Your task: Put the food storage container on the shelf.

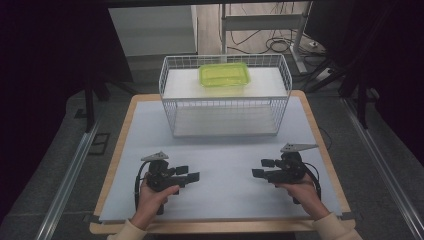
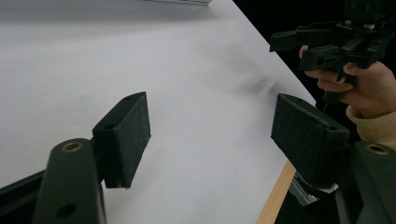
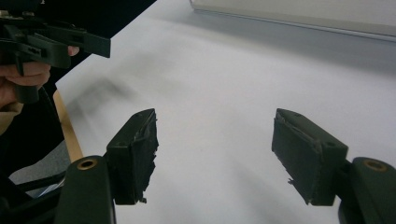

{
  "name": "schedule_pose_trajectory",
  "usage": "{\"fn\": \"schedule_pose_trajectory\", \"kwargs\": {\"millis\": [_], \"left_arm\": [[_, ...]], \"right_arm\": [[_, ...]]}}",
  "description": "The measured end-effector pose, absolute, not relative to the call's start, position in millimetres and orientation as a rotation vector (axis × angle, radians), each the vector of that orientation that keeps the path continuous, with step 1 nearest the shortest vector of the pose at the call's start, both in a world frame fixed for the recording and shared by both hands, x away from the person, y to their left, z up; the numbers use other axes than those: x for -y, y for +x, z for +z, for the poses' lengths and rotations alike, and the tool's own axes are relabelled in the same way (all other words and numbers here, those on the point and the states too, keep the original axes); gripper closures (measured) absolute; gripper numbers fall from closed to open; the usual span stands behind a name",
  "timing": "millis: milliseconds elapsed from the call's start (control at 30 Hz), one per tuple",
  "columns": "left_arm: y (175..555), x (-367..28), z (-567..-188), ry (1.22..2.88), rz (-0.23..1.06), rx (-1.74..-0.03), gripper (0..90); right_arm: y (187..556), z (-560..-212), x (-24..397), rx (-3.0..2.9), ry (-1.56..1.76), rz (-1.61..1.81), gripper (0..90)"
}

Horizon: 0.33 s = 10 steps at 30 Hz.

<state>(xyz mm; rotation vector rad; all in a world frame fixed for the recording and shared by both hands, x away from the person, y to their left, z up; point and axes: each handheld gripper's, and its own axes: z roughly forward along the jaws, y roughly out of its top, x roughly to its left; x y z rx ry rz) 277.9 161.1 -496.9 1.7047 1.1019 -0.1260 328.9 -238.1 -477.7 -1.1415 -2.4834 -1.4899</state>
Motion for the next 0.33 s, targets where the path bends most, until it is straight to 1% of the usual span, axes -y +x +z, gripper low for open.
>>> {"fn": "schedule_pose_trajectory", "kwargs": {"millis": [333], "left_arm": [[276.0,-165.8,-499.5,1.705,-0.107,-1.116,28.2]], "right_arm": [[325.9,-478.0,240.1,2.520,-1.150,-1.529,28.0]]}}
